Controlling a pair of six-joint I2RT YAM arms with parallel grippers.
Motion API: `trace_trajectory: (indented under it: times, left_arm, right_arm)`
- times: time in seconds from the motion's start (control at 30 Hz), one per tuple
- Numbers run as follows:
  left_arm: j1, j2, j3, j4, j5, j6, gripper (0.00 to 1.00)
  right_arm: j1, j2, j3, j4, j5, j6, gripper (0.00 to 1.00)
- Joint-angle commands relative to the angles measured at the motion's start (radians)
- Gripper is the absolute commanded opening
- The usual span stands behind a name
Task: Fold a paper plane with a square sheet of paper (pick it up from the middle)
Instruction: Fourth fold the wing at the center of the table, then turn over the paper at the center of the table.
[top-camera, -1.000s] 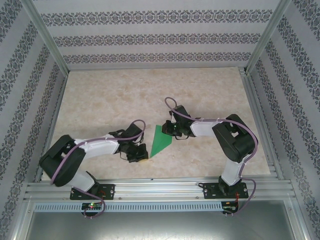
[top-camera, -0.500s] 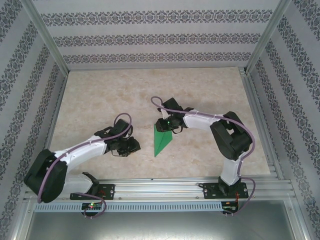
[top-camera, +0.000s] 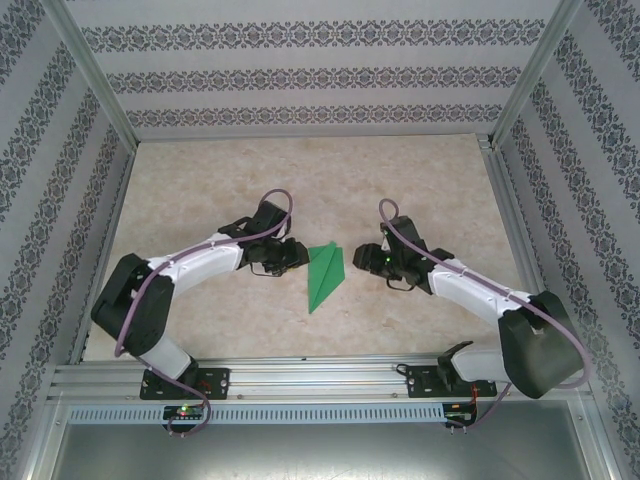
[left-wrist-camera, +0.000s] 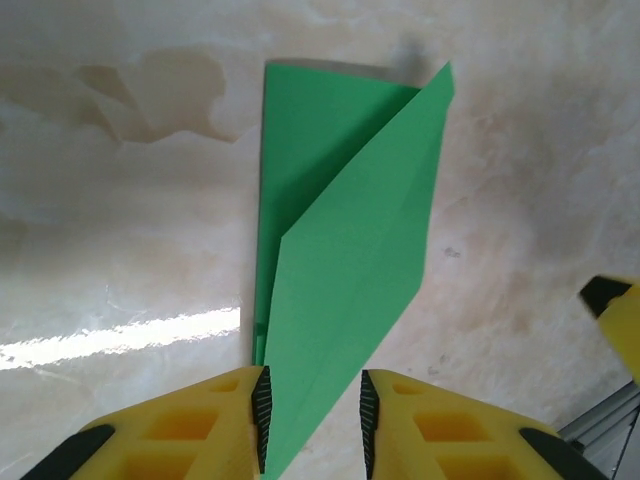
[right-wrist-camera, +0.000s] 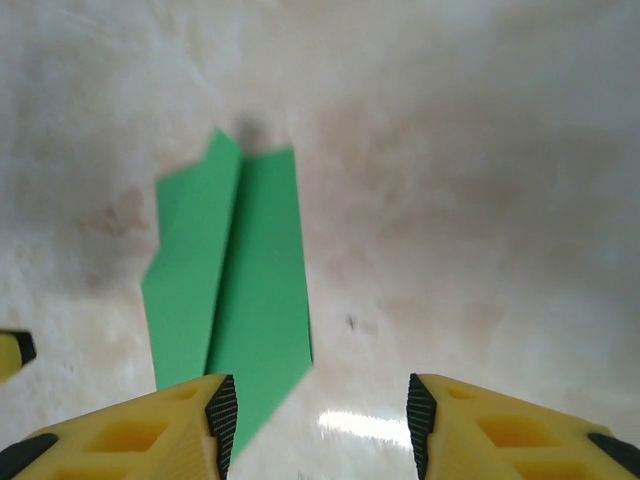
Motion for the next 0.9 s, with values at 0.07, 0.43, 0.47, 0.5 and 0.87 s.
trace_trajectory:
  times: [0.07,0.43,0.47,0.5,0.87]
  left_arm:
    - [0.013,0.102,0.072,-0.009,0.063,0.078,0.32]
    - [0.013,0.19,0.124,-0.025,0.084,0.101,0.33]
    - [0.013,0.193,0.128,-0.03,0.085,0.104,0.33]
    - [0.013,0.198,0.132,-0.035,0.085,0.108,0.33]
    - [0.013,0.229,0.144,-0.051,0.082,0.118,0.32]
  right_arm:
    - [0.03,0.048,-0.026,0.162,-0.106,0.185,0.48]
    - [0.042,0.208,0.035,0.174,-0.18,0.204,0.4]
    - [0.045,0.216,0.034,0.184,-0.181,0.205,0.4]
    - [0.047,0.224,0.034,0.193,-0.184,0.209,0.4]
    - [0.052,0.284,0.052,0.182,-0.176,0.202,0.4]
